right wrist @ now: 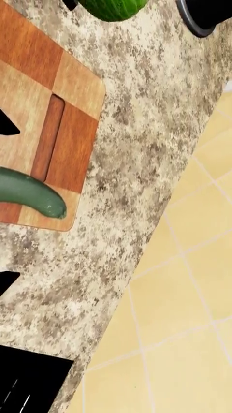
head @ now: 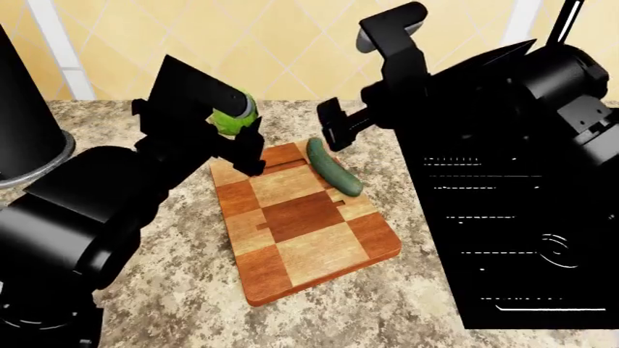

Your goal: Pick the vegetables from the sink and place them on the cutting board.

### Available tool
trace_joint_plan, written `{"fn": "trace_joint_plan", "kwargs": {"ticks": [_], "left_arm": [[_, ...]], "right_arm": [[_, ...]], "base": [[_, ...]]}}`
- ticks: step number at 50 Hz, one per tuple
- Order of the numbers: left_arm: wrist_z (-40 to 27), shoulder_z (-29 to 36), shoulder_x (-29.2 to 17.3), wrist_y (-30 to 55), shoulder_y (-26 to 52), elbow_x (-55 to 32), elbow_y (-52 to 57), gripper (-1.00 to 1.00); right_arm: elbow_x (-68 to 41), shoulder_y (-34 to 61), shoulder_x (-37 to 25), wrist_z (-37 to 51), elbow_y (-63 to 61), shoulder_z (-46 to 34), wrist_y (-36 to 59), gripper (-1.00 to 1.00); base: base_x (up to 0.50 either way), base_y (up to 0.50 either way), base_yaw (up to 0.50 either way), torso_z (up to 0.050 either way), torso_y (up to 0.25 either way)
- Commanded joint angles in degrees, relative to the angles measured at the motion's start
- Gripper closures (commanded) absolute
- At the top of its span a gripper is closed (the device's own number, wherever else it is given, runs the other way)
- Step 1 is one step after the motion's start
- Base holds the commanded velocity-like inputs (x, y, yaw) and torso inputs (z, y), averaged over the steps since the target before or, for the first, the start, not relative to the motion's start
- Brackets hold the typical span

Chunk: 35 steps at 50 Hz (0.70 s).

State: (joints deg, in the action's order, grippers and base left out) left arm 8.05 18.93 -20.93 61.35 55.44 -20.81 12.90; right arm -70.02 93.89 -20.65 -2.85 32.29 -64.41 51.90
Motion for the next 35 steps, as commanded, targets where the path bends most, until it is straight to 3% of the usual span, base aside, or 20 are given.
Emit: {"fn": "trace_joint_plan", "kwargs": {"ticks": [1, 17, 35], "left_arm": [[0.45, 0.38, -0.94, 1.49, -3.20, -2.01, 1.60, 1.00], [1.38, 2.24, -0.67, 1.65, -5.03, -2.97, 1.44, 1.00], [3.74, 3.29, 2.05, 1.46, -2.68, -4.28, -6.76, 1.00]], "right_arm": [[-0.55, 0.64, -0.92, 1.51, -1.36, 0.86, 0.24, -1.00], [-0.48, 0.64, -0.83, 1.98, -1.09, 1.00, 0.13, -1.00], [-0.27, 0.36, -0.70, 1.72, -0.79, 0.83, -0.08, -1.00]], "base": [[0.00, 0.00, 0.00, 0.000, 0.000], [0.00, 0.00, 0.00, 0.000, 0.000], [0.00, 0.00, 0.00, 0.000, 0.001]]}}
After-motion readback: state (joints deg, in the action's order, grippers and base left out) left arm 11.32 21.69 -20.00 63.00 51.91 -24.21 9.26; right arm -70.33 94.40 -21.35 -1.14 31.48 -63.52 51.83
